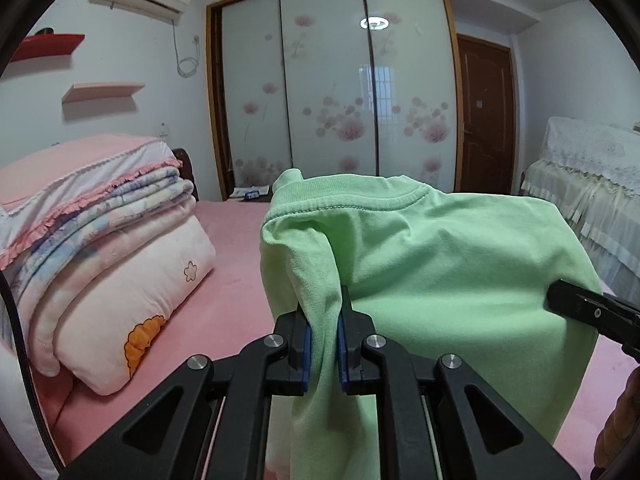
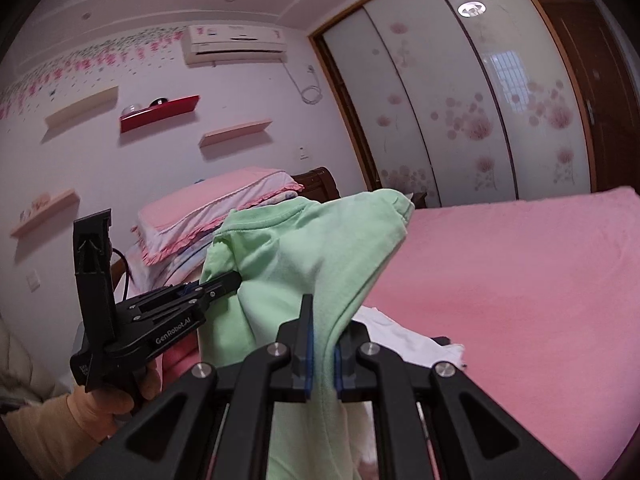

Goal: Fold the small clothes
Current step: 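Lift the folded shirt with the left gripper and carry it to the clothes stack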

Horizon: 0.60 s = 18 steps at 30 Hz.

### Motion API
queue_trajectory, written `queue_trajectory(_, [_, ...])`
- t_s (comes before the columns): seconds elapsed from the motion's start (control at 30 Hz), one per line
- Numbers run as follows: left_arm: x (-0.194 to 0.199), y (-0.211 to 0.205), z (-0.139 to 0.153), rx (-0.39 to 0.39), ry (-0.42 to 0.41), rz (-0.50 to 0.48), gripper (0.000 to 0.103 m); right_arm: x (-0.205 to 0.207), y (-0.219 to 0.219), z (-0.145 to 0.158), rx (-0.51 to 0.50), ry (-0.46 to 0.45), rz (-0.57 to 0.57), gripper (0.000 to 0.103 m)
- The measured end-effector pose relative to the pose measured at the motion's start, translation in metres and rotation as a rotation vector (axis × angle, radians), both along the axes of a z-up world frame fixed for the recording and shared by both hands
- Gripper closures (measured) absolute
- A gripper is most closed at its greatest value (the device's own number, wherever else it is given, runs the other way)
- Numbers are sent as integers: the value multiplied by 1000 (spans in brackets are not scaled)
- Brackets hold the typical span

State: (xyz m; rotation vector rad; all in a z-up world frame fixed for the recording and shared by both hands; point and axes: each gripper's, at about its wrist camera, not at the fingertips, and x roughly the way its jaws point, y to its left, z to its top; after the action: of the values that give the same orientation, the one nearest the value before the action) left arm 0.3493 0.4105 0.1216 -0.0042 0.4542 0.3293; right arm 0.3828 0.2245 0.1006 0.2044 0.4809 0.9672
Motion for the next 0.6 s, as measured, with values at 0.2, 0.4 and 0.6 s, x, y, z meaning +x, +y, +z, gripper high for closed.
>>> queue_trajectory(0.2, [73,37,-50,48,142,-10,94,62,33,-55,16,148,-19,96])
queue_trajectory(0.4, [126,45,-114,68,255,-23,89,96,34,-110,-44,238,-78,96])
queue_trajectory(0.6, [137,53,-132,72,317,26,70,118,27,-134,-112,318,-99,87])
